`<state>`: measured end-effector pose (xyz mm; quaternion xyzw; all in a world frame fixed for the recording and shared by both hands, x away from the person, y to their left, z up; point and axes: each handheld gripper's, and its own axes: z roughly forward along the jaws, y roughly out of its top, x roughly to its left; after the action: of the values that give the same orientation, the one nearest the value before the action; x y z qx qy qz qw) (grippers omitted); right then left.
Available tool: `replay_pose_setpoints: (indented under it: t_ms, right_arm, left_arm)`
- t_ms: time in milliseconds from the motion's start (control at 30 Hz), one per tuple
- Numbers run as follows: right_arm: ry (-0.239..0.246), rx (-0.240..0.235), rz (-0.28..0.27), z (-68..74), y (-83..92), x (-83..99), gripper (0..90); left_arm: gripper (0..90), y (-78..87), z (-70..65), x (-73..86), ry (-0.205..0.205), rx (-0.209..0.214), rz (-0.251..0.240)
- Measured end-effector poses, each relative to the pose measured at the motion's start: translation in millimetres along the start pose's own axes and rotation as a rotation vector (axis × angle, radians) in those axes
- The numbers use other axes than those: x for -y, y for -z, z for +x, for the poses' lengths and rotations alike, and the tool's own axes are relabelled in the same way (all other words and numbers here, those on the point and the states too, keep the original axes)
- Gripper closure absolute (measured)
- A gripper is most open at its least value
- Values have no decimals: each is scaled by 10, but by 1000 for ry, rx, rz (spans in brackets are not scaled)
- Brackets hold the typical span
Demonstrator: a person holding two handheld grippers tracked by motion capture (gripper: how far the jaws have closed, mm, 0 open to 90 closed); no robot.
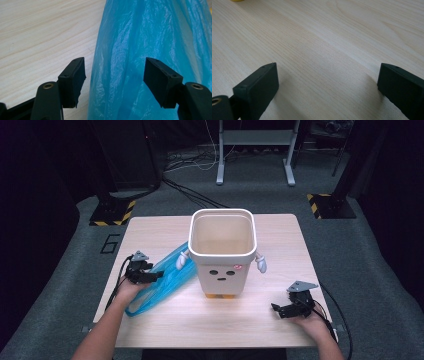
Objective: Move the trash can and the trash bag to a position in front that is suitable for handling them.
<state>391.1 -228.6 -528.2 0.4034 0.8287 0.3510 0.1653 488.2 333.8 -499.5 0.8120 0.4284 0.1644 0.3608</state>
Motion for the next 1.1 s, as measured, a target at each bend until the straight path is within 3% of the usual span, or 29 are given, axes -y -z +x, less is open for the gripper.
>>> replay_pose_setpoints:
  t_ms: [267,400,700,767,967,1100]
  right_arm:
    - [3,0,0,1,1,1,28]
    - [6,-2,-1,0,1,1,27]
    - [7,-4,-1,0,1,1,27]
    - [7,-4,-1,0,1,1,28]
    - [8,-4,-2,1,2,3,28]
    - [11,-7,-2,2,7,7,30]
  left_arm:
    - [361,-122,-35,44,-31,-22,54]
    - [433,-147,-50,66,-43,-14,74]
    - [581,-134,-58,110,-34,-16,36]
    - [621,-118,-55,150,-21,-19,15]
    - [743,-39,0,203,-2,-38,26]
    - [831,18,48,267,56,-50,15]
